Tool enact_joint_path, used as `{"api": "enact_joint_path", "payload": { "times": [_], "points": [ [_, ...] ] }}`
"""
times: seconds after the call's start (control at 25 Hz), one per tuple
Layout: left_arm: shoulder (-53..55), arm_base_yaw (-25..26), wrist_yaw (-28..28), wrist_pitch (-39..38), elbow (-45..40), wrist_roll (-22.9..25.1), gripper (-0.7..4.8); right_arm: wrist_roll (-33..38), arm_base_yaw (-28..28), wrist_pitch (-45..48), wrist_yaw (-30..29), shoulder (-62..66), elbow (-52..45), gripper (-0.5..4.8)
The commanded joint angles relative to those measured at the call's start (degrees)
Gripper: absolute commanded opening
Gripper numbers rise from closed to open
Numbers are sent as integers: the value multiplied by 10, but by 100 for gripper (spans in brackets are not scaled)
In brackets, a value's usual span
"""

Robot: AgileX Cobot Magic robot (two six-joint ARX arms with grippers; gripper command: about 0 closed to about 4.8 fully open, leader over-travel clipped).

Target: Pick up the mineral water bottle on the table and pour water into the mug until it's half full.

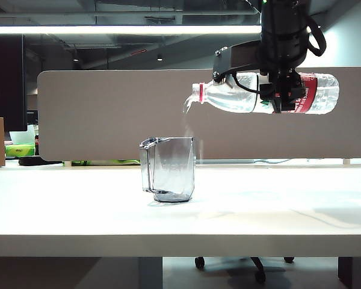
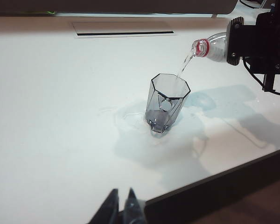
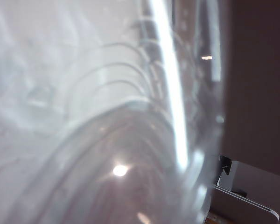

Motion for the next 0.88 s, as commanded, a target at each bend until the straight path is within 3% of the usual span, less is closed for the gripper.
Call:
{"api": "enact_joint_path", "payload": {
  "times": [0.04,0.88],
  "points": [
    [0,-1,2,4,3,-2,22,-9,7,21,22,-7,8,200],
    [0,-1,2,4,3,-2,22,-28,15,16,61,-7,8,201]
  ]
}}
